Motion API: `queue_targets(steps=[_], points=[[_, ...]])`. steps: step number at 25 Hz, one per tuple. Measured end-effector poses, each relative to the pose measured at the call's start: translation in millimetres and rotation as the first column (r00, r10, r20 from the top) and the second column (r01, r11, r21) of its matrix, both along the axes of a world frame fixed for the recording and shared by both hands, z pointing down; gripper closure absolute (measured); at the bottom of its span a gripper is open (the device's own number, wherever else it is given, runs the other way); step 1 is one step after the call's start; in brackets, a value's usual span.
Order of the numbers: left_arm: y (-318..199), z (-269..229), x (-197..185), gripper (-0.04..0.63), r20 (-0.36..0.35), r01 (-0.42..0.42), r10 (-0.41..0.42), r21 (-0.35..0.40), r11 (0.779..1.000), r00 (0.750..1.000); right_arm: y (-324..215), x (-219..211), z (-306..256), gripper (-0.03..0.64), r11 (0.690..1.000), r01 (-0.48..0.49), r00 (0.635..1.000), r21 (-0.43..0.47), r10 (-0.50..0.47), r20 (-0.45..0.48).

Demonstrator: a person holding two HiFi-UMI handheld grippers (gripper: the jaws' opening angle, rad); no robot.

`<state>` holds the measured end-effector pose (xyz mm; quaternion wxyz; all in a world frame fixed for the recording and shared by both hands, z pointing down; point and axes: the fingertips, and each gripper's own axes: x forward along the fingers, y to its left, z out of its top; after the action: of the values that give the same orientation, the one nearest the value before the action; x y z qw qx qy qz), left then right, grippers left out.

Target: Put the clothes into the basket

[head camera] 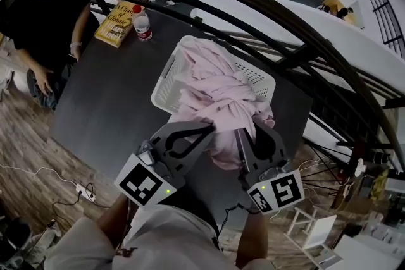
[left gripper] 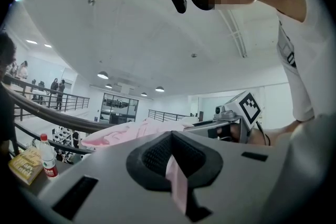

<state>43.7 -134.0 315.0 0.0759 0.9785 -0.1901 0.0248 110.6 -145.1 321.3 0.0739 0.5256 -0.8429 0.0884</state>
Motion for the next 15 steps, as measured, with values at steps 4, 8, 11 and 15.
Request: queue_targets(steps=[4,8,11,15], points=[[-7.4,5.3,2.6,0.592,0.004,0.020,-0.020,-0.021,1.000,1.000,-10.4,2.6,6.6,0.543,1.000,0.016,1.000,-0.012,-0.016,0.001],[-23.2,12.9,1.8,0.592,0.008,0.033,-0.033,-0.033,0.999,0.999,-28.4,2.1,16.1,0.543,0.999,0.026,1.000,-0.027,-0.026,0.002],[-29.3,18.0,2.8,0.592,0.008,0.040,-0.040,-0.044,0.998,0.999,-37.2,4.5,22.8,0.543,0.999,0.031,1.000,-0.037,-0.031,0.003],[-30.5,22.0,5.8,0.592,0.013,0.041,-0.040,-0.050,0.998,0.999,-44.5,10.6,31.6,0.543,0.998,0.039,0.999,-0.055,-0.039,0.010]])
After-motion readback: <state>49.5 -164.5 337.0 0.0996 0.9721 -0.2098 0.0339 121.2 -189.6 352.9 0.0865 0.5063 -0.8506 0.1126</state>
